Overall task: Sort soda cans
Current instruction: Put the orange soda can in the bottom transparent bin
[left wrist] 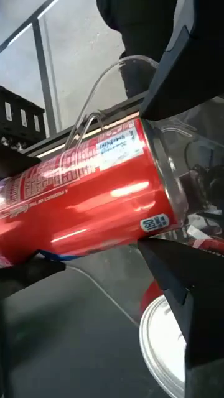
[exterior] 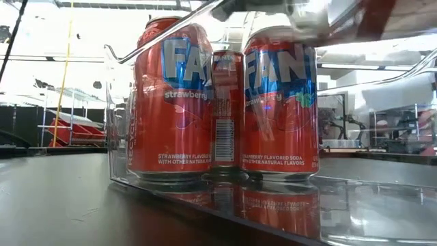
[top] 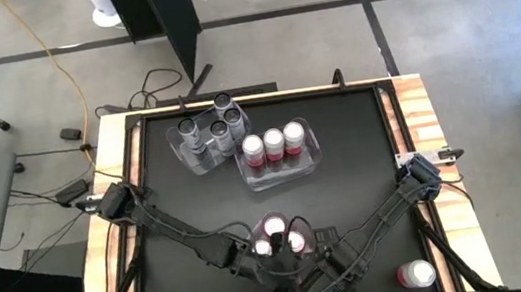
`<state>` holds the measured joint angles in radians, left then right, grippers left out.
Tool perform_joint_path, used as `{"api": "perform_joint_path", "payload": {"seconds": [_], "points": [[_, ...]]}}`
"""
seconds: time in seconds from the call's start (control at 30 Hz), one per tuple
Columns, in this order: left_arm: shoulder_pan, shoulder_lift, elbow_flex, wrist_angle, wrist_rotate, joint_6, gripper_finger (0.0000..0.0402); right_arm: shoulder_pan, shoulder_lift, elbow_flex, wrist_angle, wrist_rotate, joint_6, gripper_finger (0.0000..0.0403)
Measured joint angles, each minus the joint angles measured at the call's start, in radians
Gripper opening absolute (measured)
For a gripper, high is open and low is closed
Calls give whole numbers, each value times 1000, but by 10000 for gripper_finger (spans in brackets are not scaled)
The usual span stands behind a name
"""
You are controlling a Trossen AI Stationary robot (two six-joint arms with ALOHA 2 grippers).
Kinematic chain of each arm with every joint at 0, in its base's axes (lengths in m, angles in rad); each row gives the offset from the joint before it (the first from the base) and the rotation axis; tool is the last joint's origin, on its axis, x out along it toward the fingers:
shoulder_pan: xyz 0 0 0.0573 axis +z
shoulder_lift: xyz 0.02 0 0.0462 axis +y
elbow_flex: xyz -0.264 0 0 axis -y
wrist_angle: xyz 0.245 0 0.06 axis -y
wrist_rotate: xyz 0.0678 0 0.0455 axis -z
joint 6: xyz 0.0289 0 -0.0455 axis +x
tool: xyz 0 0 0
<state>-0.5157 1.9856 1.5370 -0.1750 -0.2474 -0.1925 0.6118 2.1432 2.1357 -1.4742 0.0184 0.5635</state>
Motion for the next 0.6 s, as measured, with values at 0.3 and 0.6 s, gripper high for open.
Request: {"api": "perform_joint_path", "payload": {"seconds": [0.3,0.6], "points": [[11,13,4,2,14,-2,321,11,0,0,8,14,12,219],[2,10,-19,61,-1,14,321,35,0,0,8,47,15,217]]}}
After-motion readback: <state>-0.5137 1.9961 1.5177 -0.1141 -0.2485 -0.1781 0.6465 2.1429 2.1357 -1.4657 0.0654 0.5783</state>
